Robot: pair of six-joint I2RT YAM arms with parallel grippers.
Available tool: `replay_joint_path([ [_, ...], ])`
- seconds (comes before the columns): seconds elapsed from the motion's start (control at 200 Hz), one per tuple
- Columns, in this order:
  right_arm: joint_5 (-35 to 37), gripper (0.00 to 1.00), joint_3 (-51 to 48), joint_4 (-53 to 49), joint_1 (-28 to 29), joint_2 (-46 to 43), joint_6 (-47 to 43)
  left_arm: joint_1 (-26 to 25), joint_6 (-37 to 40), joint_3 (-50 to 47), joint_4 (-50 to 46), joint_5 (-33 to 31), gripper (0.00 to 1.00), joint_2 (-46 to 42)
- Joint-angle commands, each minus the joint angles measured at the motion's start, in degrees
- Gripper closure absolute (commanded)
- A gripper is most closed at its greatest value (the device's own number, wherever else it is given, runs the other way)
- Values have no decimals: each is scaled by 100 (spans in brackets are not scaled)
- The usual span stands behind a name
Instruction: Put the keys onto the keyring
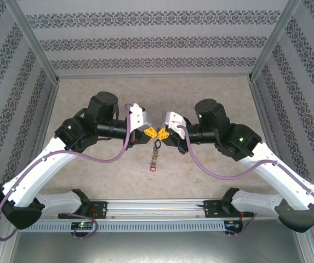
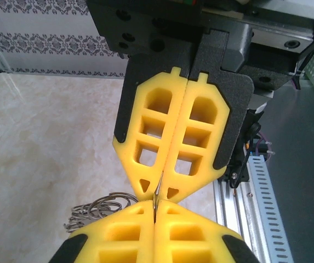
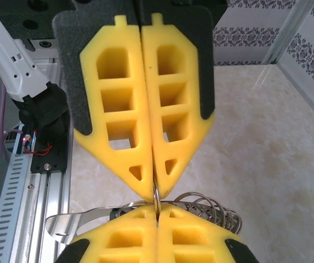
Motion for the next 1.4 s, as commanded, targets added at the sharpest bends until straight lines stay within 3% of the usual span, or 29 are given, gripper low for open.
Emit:
replay_joint_path([
  [0.0,-184,100,175,370,-4,-111,-89,-63,72,109,-73,14,100,6],
  [0.08,-200,100,108,455,-9,-183,-47,-66,-15,36,129,136,100,-91],
  [0.235,-156,69,-374,883,-9,-498,165,-19,-321,-110,670,465,100,-272],
  [0.34,-88,62,-678,1094,-9,-762,409,53,-533,-234,952,666,100,-303],
  [0.709,-278,67,-1344,1717,-35,-1177,1137,180,-1469,-761,2448,1131,100,-618],
  [1.394,-323,71,-1326,2335,-35,-1098,1303,184,-1300,-916,2400,542,100,-770],
])
